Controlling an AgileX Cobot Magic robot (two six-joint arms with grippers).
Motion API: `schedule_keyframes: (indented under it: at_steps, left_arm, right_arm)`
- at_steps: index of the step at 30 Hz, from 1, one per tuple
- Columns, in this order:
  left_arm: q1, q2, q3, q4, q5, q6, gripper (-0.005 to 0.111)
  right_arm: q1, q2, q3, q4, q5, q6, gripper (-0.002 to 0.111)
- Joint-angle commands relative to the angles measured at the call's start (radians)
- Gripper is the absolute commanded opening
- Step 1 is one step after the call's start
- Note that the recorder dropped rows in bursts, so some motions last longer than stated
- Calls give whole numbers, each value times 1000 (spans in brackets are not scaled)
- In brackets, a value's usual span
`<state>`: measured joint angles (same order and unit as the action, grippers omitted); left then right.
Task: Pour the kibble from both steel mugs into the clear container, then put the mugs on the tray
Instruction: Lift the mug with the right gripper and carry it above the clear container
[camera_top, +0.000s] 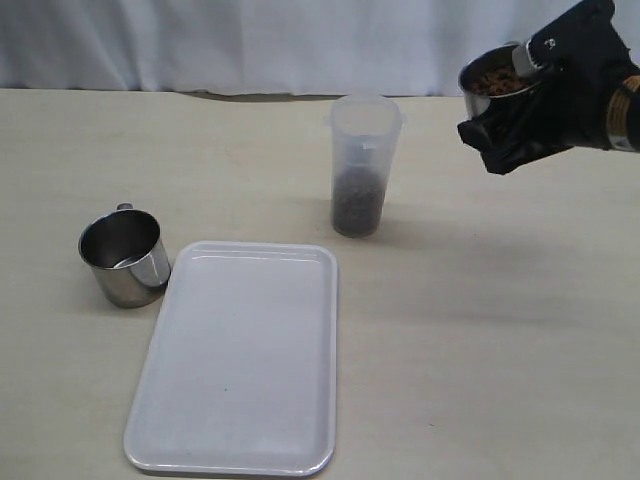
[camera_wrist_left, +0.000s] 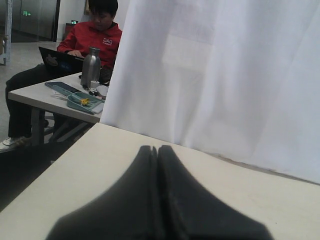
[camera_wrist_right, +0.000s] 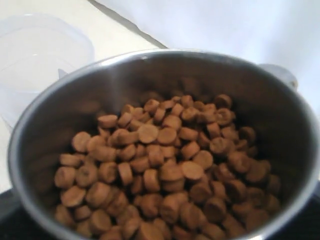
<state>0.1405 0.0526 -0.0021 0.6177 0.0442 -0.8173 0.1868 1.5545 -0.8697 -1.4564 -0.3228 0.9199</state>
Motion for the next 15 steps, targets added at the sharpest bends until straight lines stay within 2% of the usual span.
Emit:
schedule_keyframes:
  at_steps: [1, 5, 12, 15]
  left_arm:
    - [-4, -3, 2, -2, -14, 4, 0]
    - [-4, -3, 2, -2, -14, 4, 0]
    - [-4, -3, 2, -2, -14, 4, 0]
    - [-4, -3, 2, -2, -14, 4, 0]
  right_arm:
    - [1, -14, -82, -288, -12, 302, 5]
    - [14, -14, -116, -288, -7, 292, 5]
    - [169, 9, -126, -288, 210, 190, 5]
    - [177, 30, -130, -288, 197, 200, 5]
